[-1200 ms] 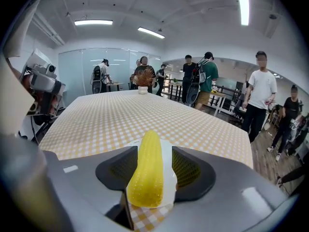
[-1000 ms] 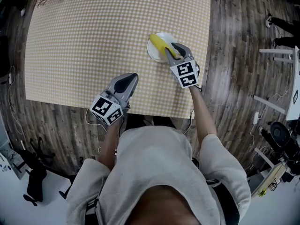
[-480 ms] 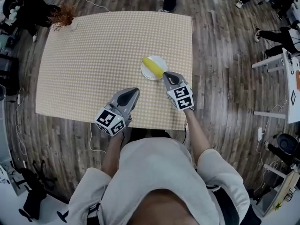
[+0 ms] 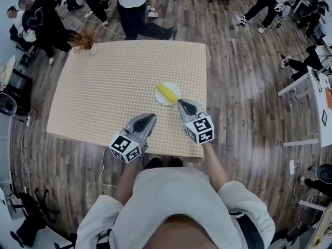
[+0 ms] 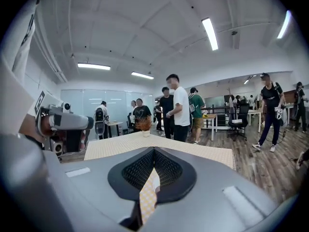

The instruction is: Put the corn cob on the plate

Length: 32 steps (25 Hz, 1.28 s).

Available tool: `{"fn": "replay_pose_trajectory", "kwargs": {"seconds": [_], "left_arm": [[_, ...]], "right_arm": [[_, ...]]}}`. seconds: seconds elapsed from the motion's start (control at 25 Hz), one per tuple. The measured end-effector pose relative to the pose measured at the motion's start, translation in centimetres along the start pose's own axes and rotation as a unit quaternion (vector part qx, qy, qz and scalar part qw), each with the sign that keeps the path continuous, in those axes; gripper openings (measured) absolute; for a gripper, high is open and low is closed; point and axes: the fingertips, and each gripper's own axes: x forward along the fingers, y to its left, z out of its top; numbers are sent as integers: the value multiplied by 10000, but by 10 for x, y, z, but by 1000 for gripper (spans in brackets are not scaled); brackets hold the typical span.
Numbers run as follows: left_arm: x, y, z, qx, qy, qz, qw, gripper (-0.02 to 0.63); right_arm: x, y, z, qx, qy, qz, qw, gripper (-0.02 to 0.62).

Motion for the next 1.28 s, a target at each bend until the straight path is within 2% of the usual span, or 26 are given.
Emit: {"fn": "replay_pose_trajectory", "kwargs": {"seconds": [0.16, 0.32, 0.56, 0.8, 0.96, 1.12, 1.28], "left_arm": [[-2, -7, 10, 116, -115, -102, 9998, 8], [-12, -13, 20, 176, -235, -254, 9992, 8], [-58, -12, 20, 249, -319, -456, 9981, 8], [-129, -4, 13, 264, -280, -644, 9972, 8], [-168, -7, 4, 246, -234, -782, 9964, 8], [-196, -19, -2, 186, -219, -846, 9960, 8], [-207, -43, -3, 197, -308, -837, 9958, 8]], "right_arm": [[-22, 10, 29, 225, -433, -52, 9988, 0], [-38, 21, 52, 162, -657, -252, 9974, 0], [-37, 75, 57, 172, -679, -154, 9974, 0], [-41, 155, 50, -14, -614, -495, 9969, -1], [-56, 198, 40, 54, -669, -672, 9955, -2], [-75, 226, 34, 130, -691, -783, 9944, -2], [-101, 235, 33, 34, -719, -812, 9941, -3]]}}
